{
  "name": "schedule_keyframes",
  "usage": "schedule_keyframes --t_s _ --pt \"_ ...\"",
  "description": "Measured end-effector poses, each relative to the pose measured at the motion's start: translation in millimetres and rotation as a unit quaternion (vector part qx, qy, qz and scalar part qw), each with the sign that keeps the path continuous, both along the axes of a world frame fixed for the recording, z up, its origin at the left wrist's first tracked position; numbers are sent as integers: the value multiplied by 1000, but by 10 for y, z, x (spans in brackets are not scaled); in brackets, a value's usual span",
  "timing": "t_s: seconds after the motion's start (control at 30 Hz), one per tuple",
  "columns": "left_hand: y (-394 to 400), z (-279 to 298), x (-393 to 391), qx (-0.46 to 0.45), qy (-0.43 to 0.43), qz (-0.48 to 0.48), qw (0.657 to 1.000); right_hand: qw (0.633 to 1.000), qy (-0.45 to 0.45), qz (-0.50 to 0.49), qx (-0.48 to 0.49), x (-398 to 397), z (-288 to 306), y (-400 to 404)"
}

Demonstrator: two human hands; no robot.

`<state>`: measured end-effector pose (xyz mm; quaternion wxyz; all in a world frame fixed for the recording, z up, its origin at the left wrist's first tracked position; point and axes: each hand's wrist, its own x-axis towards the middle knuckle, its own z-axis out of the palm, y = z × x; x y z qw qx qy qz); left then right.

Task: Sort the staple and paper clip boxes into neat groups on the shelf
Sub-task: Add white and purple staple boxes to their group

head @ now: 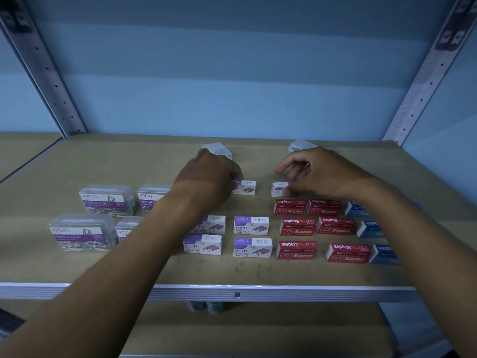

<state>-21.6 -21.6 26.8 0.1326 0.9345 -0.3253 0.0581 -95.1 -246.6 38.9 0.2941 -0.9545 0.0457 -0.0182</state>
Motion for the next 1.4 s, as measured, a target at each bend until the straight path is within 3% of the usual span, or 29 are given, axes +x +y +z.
schedule_keyframes --t_s 0.1,0.33,0.97,1.4 --pt "6 1 -5 -4 1 -3 1000 997 -26 6 -74 -37 73 7" --pt "0 1 -6 -7 1 0 1000 995 6 -1 -102 -4 4 90" --pt "219 85 55 -27 -42 -7 999 998 -65 11 -16 -12 56 362" --pt "563 203 -50 -19 -41 -36 998 997 -38 60 -5 -105 54 570"
